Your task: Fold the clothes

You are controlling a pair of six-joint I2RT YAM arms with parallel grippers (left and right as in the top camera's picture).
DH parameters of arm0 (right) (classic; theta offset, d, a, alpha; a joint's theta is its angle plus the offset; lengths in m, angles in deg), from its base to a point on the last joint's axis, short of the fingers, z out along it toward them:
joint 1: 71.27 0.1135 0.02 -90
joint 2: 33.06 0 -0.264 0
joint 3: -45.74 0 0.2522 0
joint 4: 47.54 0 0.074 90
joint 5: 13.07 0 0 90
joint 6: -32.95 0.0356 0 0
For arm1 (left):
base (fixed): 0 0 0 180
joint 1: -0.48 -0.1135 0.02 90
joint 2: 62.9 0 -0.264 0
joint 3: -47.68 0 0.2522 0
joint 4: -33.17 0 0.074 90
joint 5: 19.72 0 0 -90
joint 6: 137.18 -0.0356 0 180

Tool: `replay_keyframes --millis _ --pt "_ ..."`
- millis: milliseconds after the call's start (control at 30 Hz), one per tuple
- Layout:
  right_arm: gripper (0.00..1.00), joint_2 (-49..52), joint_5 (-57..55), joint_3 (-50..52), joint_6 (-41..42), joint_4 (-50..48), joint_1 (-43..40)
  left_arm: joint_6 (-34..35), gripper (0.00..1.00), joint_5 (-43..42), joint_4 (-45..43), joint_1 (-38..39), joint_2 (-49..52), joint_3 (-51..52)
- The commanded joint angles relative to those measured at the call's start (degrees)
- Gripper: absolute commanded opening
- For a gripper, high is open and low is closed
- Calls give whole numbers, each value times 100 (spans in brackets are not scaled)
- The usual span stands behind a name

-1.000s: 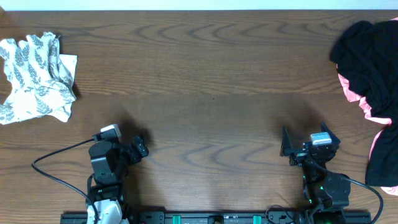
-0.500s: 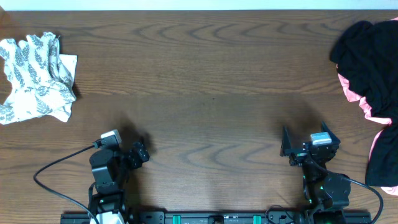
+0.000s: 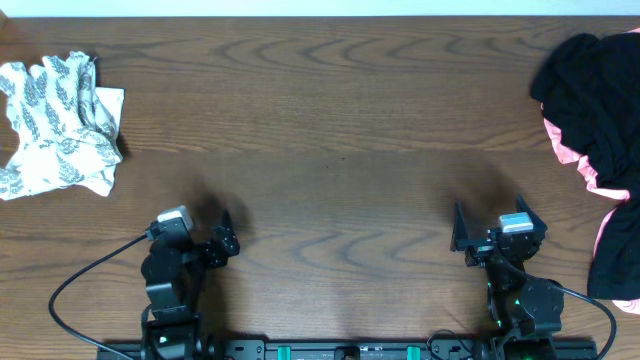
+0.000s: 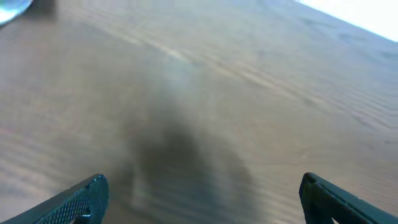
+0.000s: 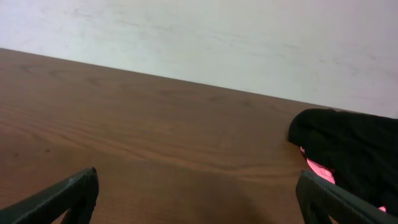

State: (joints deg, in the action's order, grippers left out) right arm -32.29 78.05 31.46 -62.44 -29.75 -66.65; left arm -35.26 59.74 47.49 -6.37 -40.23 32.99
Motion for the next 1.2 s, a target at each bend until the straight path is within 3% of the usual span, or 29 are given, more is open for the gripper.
replay_keyframes --millis 0,500,1167 --pt "99 -46 39 20 63 9 37 -337 98 -35 245 330 -304 70" --pt "99 -46 39 20 63 9 37 -636 98 96 269 1008 -1504 70" --pt "99 -46 39 20 63 9 37 -1064 98 111 269 1021 -2260 70"
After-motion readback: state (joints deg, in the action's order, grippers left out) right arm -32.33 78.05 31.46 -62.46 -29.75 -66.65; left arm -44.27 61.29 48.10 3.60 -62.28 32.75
